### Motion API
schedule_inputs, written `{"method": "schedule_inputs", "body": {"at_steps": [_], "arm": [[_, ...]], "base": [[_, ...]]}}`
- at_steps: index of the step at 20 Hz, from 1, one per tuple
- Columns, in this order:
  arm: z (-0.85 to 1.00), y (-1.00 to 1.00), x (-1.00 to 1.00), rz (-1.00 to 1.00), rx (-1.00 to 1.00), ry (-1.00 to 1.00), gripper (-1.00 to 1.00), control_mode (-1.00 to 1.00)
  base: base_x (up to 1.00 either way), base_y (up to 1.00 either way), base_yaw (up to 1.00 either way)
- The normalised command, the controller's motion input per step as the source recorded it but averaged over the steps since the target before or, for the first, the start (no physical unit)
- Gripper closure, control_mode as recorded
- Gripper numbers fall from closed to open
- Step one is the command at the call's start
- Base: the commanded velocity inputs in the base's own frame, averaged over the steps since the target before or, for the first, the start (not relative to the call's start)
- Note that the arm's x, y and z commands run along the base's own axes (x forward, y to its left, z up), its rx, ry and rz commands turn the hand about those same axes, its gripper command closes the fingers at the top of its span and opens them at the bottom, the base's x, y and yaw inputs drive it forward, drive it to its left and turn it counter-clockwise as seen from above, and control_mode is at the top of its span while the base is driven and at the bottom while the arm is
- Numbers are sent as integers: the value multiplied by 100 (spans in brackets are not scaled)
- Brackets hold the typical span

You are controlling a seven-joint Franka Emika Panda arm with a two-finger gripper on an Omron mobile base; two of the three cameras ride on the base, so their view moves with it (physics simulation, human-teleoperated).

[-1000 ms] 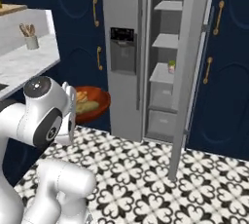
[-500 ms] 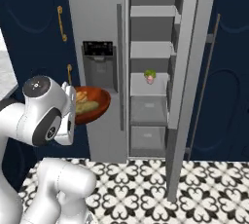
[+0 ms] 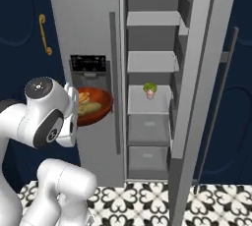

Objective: Pick the chicken drumstick and potato from their plates and place them in the bowl. Then put the bowl in the fridge.

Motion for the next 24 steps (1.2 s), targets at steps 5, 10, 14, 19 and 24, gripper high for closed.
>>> {"method": "schedule_inputs", "body": {"at_steps": [5, 10, 14, 19, 24], "arm": [[0, 0, 0, 0, 0, 0, 100, 100], [0, 0, 0, 0, 0, 0, 100, 100], [0, 0, 0, 0, 0, 0, 100, 100], [0, 0, 0, 0, 0, 0, 100, 100], [0, 0, 0, 0, 0, 0, 100, 100]], "base": [[52, -52, 0], [43, -19, -1], [53, -2, -7], [46, -39, -8], [64, -16, -25]]}}
